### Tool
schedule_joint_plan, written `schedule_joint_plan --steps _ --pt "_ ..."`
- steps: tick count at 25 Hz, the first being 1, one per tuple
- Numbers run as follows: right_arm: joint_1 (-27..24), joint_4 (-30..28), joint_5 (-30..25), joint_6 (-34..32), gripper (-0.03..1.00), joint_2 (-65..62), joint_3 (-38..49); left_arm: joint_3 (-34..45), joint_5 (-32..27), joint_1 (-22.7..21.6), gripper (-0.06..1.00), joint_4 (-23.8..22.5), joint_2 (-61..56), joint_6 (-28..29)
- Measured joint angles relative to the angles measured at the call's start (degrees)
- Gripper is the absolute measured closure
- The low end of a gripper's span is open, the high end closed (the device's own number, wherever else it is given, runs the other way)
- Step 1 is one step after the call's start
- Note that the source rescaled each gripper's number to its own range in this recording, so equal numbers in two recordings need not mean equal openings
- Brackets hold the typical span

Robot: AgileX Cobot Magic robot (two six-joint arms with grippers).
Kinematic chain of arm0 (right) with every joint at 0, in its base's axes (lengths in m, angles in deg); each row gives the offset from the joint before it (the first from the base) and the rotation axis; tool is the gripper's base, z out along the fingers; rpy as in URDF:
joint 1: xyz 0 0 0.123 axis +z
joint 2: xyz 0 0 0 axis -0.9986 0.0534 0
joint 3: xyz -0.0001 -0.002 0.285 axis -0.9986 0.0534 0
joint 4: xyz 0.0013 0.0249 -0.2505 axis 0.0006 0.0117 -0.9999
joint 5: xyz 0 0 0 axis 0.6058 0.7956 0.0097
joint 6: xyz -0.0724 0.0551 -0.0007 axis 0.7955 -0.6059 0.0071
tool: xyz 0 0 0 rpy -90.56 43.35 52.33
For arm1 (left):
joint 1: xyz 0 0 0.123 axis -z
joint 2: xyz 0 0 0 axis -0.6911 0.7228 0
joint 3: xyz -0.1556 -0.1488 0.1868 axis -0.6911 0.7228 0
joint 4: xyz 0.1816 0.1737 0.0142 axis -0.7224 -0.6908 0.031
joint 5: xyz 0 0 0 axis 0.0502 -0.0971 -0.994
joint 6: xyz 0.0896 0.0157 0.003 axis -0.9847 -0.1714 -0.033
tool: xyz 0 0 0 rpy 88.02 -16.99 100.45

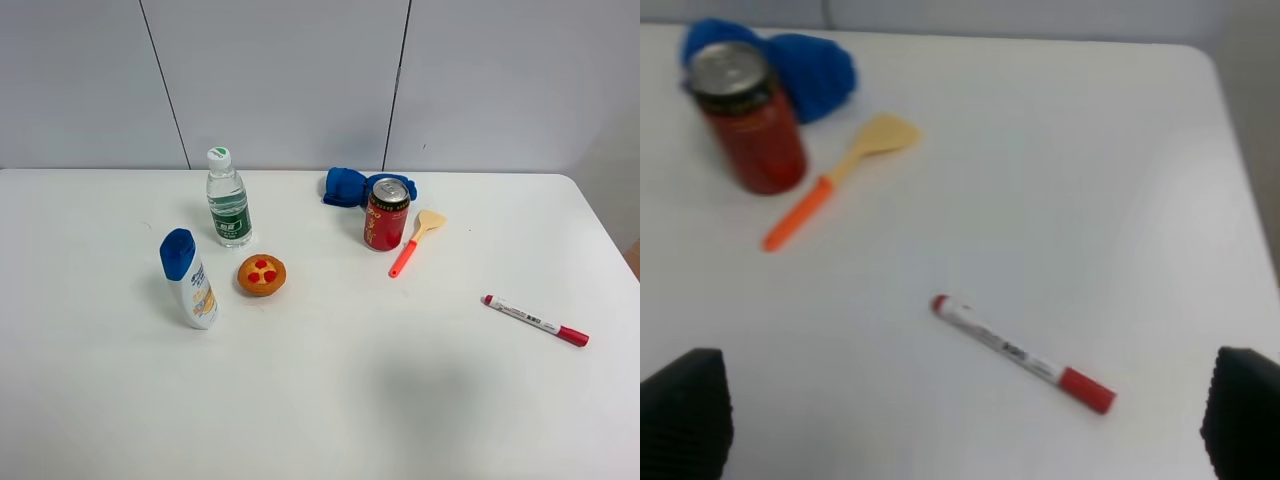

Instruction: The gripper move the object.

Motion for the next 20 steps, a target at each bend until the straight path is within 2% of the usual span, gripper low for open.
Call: schedule_joint_plan --steps 8,20 --pt "0.0 -2.0 -4.3 2.4 0.12 -4.6 9.0 0.0 0.0 0.0 -0.06 0.0 0.0 0.0" --pt "0.0 -2.5 -4.2 2.3 0.12 -14.1 9.6 0.0 0.0 0.0 -0.06 0.0 0.0 0.0"
